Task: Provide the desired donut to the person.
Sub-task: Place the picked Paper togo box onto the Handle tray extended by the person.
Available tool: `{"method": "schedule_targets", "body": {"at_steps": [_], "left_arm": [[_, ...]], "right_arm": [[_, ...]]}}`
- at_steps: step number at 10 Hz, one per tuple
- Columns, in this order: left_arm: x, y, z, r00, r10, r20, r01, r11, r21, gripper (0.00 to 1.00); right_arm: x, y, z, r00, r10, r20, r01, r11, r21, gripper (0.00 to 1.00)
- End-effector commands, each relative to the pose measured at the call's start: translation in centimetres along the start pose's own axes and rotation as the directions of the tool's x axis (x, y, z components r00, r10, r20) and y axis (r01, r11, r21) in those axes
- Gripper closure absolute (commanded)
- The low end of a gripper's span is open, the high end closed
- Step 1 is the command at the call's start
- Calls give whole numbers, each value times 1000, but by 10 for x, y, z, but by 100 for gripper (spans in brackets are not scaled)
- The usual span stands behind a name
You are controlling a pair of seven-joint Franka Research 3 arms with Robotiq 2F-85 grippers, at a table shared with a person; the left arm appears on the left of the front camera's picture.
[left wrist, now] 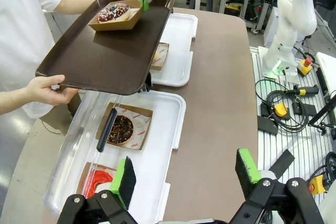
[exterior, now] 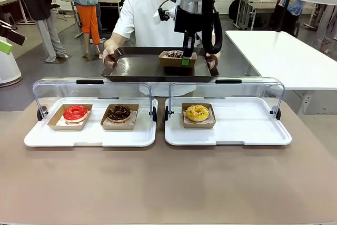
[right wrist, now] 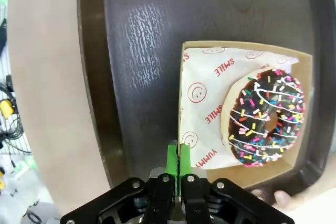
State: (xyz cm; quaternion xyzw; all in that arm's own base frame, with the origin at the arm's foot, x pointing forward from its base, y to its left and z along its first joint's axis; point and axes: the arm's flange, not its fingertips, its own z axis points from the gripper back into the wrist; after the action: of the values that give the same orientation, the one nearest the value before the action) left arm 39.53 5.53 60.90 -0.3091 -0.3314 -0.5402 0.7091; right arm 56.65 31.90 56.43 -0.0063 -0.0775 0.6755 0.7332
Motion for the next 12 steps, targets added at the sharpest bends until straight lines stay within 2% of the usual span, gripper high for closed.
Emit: {"method": "schedule_targets", "body": {"at_steps": [1, 4, 5, 6, 7, 8, 10, 11, 12], "left_arm": [[0, 0, 1, 1000, -2, 3, 2, 1000, -2, 0], [0, 0, 1, 1000, -2, 3, 2, 1000, -2, 0], [0, 0, 1, 1000, -2, 3, 2, 1000, -2, 0], [0, 0, 1, 1000, -2, 3, 2, 1000, -2, 0], [0, 0, 1, 1000, -2, 3, 2, 1000, -2, 0], [0, 0, 1, 1000, -2, 3, 2, 1000, -2, 0], [0, 0, 1, 1000, -2, 3, 2, 1000, -2, 0], [0, 0, 1, 1000, -2, 3, 2, 1000, -2, 0], [0, 0, 1, 1000, -2, 3, 2, 1000, -2, 0]], "right_arm": [[3, -15, 1, 999, 5, -44, -4, 1000, 28, 99], [-3, -22, -7, 999, -11, -48, 14, 998, 67, 99], [-4, -23, -7, 999, -6, -47, 10, 997, 72, 86], [-4, -24, -6, 999, -1, -44, 4, 997, 72, 39], [-4, -22, -6, 999, 3, -44, 0, 997, 72, 26], [-4, -20, -5, 999, 7, -44, -4, 997, 71, 0], [-3, -19, -4, 999, 9, -44, -6, 998, 64, 0], [-4, -18, -4, 999, 10, -44, -7, 998, 64, 6], [-5, -17, -4, 999, 9, -45, -6, 998, 64, 0]]}}
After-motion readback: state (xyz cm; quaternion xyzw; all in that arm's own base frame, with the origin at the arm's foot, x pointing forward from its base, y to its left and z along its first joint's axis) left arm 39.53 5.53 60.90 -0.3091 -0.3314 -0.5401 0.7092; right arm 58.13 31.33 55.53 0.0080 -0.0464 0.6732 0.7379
